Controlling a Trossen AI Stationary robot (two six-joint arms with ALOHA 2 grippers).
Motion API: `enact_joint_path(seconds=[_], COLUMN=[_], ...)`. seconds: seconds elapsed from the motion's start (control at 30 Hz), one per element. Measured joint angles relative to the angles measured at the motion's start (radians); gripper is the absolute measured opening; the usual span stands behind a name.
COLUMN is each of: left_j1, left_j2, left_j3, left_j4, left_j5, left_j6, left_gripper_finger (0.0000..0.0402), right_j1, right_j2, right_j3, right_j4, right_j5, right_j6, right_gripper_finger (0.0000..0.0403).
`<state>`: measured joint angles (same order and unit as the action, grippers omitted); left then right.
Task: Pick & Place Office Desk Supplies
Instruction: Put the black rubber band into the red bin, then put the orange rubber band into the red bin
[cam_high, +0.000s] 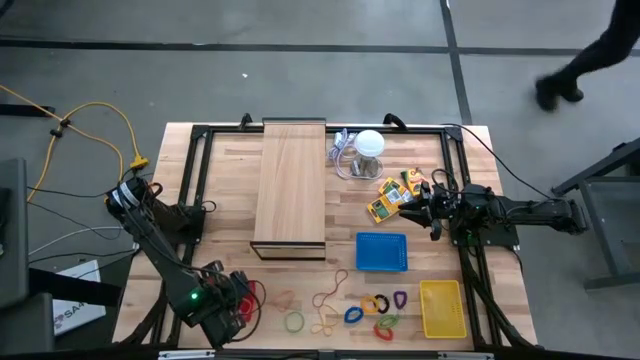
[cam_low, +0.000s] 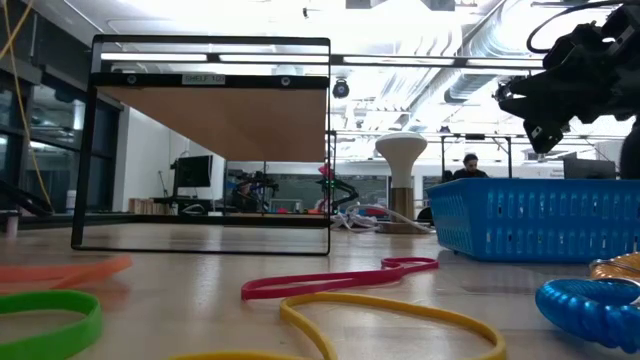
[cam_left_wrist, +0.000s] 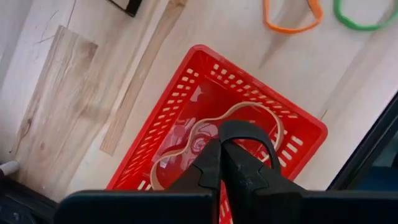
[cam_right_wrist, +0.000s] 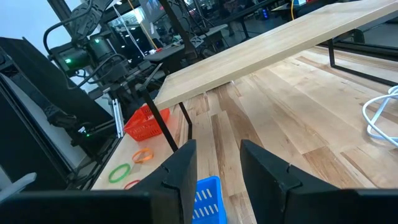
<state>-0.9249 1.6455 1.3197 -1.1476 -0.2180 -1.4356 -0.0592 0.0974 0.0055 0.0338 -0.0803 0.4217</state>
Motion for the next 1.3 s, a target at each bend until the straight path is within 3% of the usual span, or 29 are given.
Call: enact_joint_path(seconds=[0.43, 0.87, 1.3], left_j1=[0.000, 0.001, 0.158], left_j2=[0.000, 0.000, 0.000], left_j3=[-0.001, -0.001, -0.001], left_j4=[-0.006, -0.003, 0.131], left_j5=[-0.017, -0.020, -0.023], left_j6=[-0.009, 0.004, 0.291], left_gripper_finger=[0.0073, 0.0077, 0.0077], right_j1=[0.000, 0.000, 0.000], right_j2=[0.000, 0.000, 0.000], right_j3=[0.000, 0.000, 0.000], right_j4=[0.000, 0.000, 0.000], right_j5=[0.000, 0.000, 0.000], right_j6=[0.000, 0.000, 0.000], right_gripper_finger=[0.0111, 0.0111, 0.0111])
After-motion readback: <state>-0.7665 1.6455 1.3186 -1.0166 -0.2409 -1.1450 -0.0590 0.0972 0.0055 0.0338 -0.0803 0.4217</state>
